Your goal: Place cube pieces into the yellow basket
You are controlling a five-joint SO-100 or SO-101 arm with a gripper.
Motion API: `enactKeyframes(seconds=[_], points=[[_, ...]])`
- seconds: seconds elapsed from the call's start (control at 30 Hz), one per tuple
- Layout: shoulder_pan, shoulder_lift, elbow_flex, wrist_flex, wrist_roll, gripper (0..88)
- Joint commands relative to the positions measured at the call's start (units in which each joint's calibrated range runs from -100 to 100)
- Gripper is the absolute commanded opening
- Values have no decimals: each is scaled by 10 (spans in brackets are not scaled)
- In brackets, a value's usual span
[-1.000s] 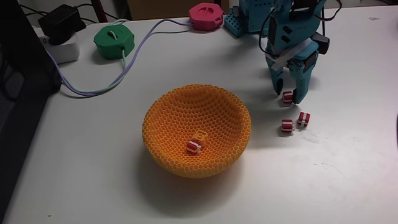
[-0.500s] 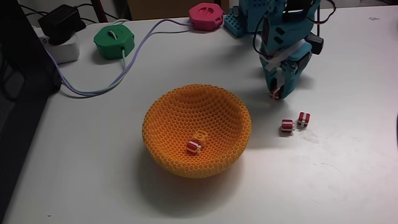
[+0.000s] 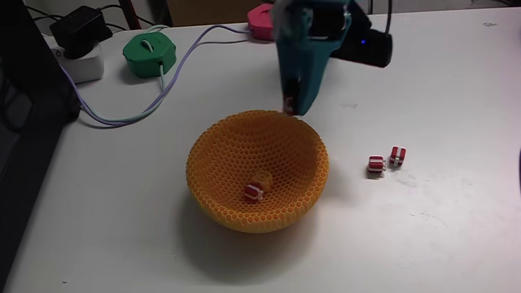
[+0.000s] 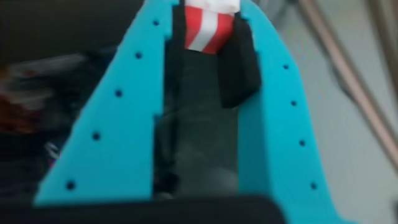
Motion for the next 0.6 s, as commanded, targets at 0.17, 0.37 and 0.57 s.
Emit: enactKeyframes(seconds=[0.17,0.37,0.57], points=[[22,62,-69,20,-8,262],[-56,-33,-54,113,-16,260],[-193,-22,88,68,-63,242]])
